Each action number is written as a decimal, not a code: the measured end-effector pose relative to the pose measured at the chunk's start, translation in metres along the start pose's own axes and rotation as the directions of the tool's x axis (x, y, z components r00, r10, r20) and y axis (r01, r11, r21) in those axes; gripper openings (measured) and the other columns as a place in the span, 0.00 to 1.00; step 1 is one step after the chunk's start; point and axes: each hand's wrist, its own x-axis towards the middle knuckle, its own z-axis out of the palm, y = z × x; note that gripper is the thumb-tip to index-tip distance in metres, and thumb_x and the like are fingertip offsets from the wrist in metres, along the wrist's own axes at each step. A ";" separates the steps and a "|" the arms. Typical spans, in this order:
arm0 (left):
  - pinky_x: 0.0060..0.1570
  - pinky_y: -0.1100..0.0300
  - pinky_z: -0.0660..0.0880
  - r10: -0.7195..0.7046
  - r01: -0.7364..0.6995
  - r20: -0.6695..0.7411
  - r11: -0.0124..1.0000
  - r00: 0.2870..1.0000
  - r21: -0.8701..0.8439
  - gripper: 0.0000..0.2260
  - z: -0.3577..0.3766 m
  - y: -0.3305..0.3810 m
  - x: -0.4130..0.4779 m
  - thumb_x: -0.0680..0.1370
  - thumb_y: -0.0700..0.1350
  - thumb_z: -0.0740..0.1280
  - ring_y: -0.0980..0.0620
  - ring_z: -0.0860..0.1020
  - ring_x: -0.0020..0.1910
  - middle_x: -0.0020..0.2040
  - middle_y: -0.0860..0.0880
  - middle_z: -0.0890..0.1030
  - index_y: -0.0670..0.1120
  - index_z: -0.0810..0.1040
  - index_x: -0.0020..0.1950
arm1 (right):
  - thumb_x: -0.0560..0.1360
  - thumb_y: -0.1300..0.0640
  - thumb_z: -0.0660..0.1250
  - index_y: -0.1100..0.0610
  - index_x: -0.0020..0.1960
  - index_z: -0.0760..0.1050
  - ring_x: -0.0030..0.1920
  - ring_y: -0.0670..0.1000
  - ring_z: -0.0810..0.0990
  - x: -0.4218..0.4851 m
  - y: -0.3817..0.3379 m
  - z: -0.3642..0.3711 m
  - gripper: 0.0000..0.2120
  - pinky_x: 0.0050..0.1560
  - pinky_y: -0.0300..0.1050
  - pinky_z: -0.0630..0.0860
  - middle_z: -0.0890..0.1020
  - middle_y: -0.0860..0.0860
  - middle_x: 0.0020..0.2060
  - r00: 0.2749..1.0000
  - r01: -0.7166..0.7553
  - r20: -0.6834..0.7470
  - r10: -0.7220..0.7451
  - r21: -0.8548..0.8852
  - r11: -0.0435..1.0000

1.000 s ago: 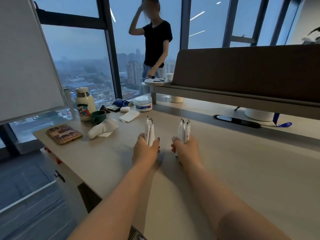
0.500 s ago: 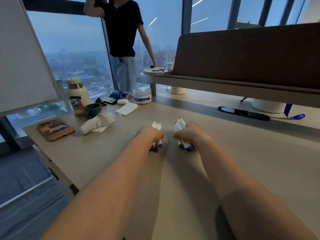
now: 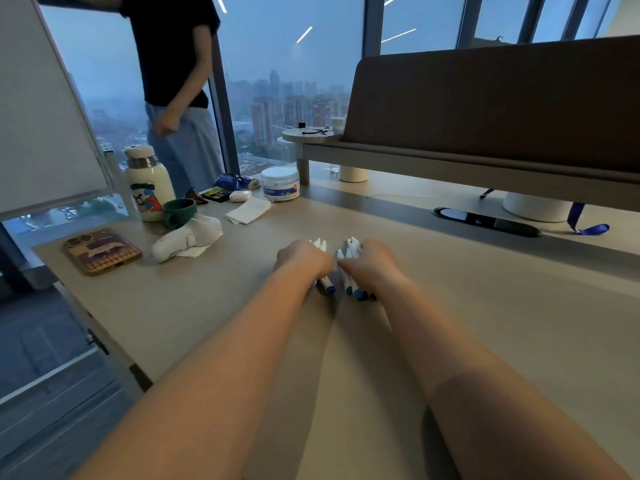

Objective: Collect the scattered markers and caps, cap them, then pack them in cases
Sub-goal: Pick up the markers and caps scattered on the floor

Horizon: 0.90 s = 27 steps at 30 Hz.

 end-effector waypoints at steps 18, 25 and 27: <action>0.70 0.45 0.62 0.038 0.023 0.083 0.777 0.996 -0.629 0.27 0.006 0.013 -0.009 0.81 0.57 0.47 0.39 0.66 0.70 0.71 0.38 0.67 0.41 0.63 0.73 | 0.81 0.39 0.42 0.67 0.68 0.68 0.68 0.61 0.69 -0.017 -0.004 -0.015 0.36 0.67 0.55 0.65 0.70 0.63 0.68 0.988 -0.118 0.004 0.153 0.649 0.752; 0.73 0.47 0.57 0.010 0.136 0.180 0.613 0.984 -0.778 0.32 -0.004 0.007 -0.014 0.81 0.62 0.42 0.41 0.62 0.73 0.74 0.39 0.62 0.41 0.55 0.76 | 0.78 0.33 0.38 0.60 0.75 0.60 0.74 0.55 0.62 -0.024 -0.003 -0.019 0.39 0.73 0.53 0.54 0.64 0.54 0.74 0.993 -0.120 0.074 0.097 0.731 0.672; 0.72 0.47 0.59 -0.012 0.140 0.167 0.603 0.986 -0.786 0.33 -0.005 0.003 -0.014 0.80 0.63 0.42 0.41 0.64 0.71 0.73 0.39 0.65 0.41 0.57 0.76 | 0.78 0.33 0.37 0.60 0.76 0.58 0.74 0.55 0.60 -0.023 -0.002 -0.020 0.40 0.75 0.54 0.53 0.63 0.54 0.75 0.994 -0.106 0.067 0.083 0.730 0.675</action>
